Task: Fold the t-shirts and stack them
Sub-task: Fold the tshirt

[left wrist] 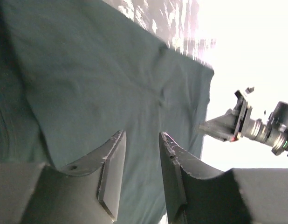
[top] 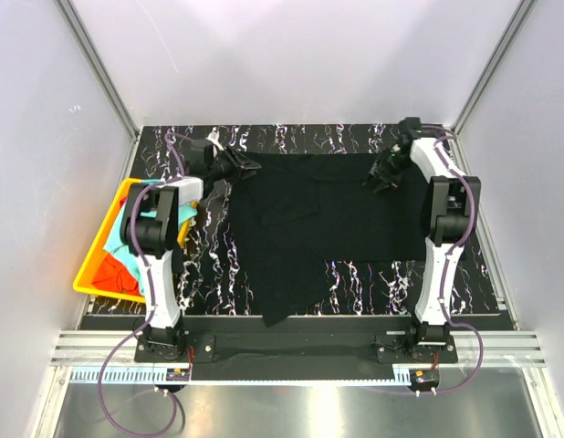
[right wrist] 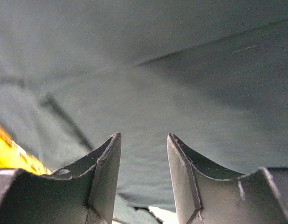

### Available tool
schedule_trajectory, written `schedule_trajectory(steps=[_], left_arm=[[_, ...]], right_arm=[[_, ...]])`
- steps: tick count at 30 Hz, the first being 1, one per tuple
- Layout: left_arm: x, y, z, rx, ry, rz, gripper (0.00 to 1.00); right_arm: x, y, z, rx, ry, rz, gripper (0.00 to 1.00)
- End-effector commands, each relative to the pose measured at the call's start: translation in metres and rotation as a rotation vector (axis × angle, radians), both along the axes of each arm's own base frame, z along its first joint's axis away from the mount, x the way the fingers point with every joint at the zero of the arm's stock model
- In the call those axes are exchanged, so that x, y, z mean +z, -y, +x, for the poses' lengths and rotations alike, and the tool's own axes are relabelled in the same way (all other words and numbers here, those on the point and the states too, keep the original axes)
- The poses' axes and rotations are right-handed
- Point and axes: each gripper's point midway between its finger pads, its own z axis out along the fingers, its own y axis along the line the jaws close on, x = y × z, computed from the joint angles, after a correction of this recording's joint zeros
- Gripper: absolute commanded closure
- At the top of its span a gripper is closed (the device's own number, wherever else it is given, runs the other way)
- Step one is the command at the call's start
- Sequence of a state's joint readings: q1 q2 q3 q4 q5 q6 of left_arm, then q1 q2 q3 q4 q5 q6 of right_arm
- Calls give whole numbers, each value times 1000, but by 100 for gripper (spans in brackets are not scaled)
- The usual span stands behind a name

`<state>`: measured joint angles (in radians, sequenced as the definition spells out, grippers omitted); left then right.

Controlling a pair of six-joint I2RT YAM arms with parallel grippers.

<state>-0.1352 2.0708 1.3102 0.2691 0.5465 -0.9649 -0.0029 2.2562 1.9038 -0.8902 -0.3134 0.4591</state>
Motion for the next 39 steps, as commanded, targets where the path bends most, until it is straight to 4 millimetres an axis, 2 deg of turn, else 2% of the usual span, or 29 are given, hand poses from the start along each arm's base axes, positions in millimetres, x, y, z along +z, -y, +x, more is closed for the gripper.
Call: schedule_trajectory(steps=[1,3,4,8,10,11,14,15,16,17,18,19,21,23,25,26,27,29,30,32,33,35,36,37,39], left_arm=[[21,-1,47,122,102,-130,61],[18,-2,57,154,84,-130,60],[9,-5,58,170,53,-121,60],[-23,-20,61,228,-39,-86,59],[-29,-28,65,230,-60,-92,59],[-39,-30,66,228,-80,-98,59],[-43,-41,71,208,-93,-88,59],[-53,-43,68,201,-126,-77,59],[-46,-48,75,193,-100,-64,58],[-49,-51,77,188,-107,-51,58],[-61,-52,74,176,-158,-32,58],[-52,-54,81,157,-123,-7,57],[-54,-60,82,154,-132,24,56],[-51,-68,85,153,-119,47,55],[-42,-72,85,136,-101,46,54],[-31,-71,88,122,-69,50,55],[-22,-71,89,111,-40,58,54],[2,-66,91,85,32,87,54],[7,-64,91,78,44,91,54],[28,-64,91,63,103,108,53],[38,-65,93,63,140,122,49],[45,-69,100,65,203,165,42],[53,-71,107,74,238,174,40],[49,-72,111,82,247,183,40],[47,-79,121,136,281,194,41]], right_arm=[[33,44,16,-123,90,-68,50],[31,57,17,-147,90,-87,50],[32,71,18,-173,92,-96,50],[30,102,15,-223,87,-125,50],[28,118,11,-243,82,-141,49],[29,122,9,-249,80,-148,49],[32,126,2,-249,80,-148,49],[34,125,0,-238,84,-148,49],[35,124,-4,-236,82,-148,48],[37,124,-7,-235,82,-149,48],[37,122,-10,-233,78,-144,48],[39,120,-16,-235,72,-136,48],[36,110,-27,-240,47,-91,48],[42,104,-33,-245,50,-66,48],[41,104,-39,-253,45,-67,48],[44,103,-38,-255,56,-64,48],[49,102,-33,-247,74,-52,48],[46,100,-26,-243,75,-37,47],[53,100,-15,-248,103,-27,47],[49,103,-4,-258,105,-25,46],[59,105,8,-263,142,-24,45],[56,107,19,-265,148,-22,45],[66,109,29,-265,181,-21,44],[59,110,35,-267,175,-17,45],[69,111,48,-259,215,-9,44]])
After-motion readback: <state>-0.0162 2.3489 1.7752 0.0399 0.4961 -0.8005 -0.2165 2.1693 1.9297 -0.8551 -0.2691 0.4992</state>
